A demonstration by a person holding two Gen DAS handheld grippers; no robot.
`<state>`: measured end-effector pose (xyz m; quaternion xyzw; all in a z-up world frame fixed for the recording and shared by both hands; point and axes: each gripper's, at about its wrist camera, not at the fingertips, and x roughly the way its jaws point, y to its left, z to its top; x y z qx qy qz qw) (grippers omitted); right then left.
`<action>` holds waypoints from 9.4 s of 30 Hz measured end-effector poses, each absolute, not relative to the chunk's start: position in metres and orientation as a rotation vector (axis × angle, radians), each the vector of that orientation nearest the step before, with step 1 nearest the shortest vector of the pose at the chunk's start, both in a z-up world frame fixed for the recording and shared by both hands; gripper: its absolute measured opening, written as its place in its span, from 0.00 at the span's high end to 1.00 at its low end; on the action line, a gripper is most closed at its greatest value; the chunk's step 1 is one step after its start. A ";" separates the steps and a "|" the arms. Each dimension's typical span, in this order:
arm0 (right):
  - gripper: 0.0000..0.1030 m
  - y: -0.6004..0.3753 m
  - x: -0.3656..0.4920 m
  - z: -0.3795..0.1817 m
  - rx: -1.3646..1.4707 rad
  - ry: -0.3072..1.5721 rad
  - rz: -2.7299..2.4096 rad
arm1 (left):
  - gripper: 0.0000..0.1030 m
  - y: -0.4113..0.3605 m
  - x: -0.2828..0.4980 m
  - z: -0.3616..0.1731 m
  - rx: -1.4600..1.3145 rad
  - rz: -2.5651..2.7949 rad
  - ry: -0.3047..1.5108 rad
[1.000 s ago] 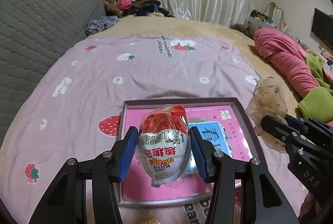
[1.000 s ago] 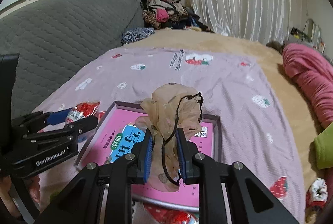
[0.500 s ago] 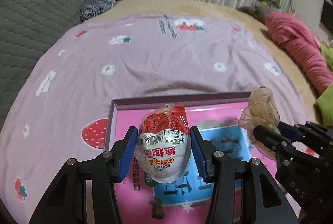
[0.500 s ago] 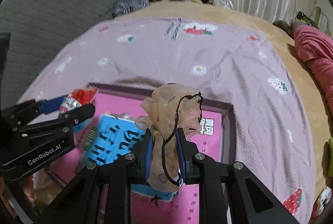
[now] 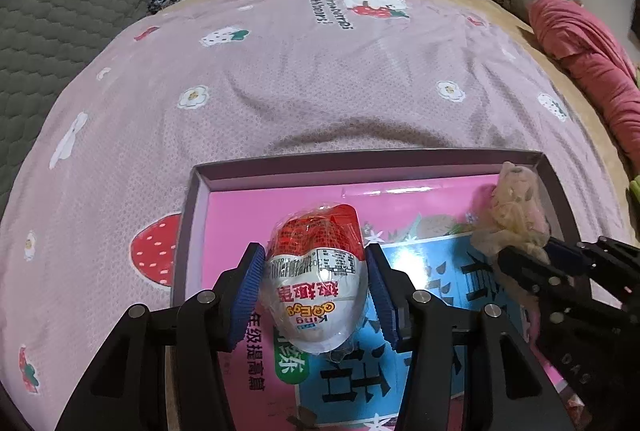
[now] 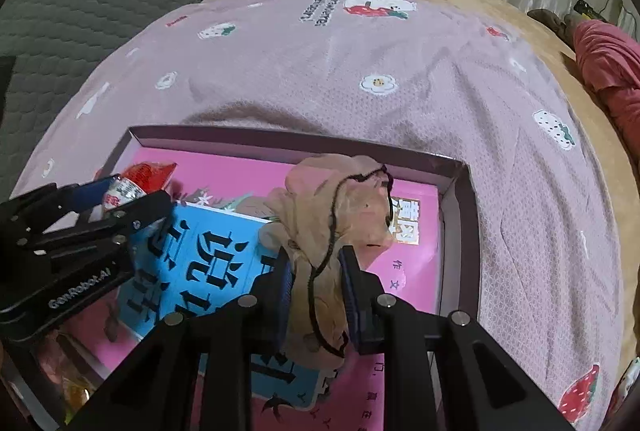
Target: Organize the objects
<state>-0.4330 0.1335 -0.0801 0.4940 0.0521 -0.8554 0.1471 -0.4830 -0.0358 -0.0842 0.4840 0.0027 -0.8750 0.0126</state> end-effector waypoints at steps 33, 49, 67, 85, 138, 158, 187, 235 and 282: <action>0.16 0.147 -0.377 -0.009 1.320 0.134 -2.561 | 0.22 -0.065 -0.400 -0.015 1.389 -2.745 0.057; 0.08 0.148 -0.257 0.084 1.104 0.161 -2.632 | 0.16 -0.064 -0.275 0.073 1.184 -2.840 0.042; 0.04 0.136 -0.144 0.135 0.969 0.174 -2.642 | 0.16 -0.067 -0.159 0.108 1.112 -2.887 0.057; 0.04 0.151 -0.072 0.123 0.959 0.127 -2.633 | 0.16 -0.060 -0.095 0.102 1.121 -2.900 0.086; 0.04 0.143 -0.046 0.032 1.110 0.090 -2.565 | 0.16 -0.070 -0.074 0.012 1.281 -2.820 0.080; 0.04 0.141 -0.053 0.006 1.154 0.084 -2.560 | 0.16 -0.075 -0.085 -0.020 1.339 -2.790 0.091; 0.04 0.131 -0.086 -0.045 1.247 0.078 -2.596 | 0.16 -0.086 -0.123 -0.074 1.429 -2.772 0.081; 0.59 0.123 -0.136 -0.094 1.382 0.002 -2.614 | 0.77 -0.114 -0.197 -0.116 1.510 -2.726 0.116; 0.61 0.147 -0.048 0.005 1.071 -0.121 -2.618 | 0.89 -0.052 -0.085 0.001 1.171 -2.919 0.029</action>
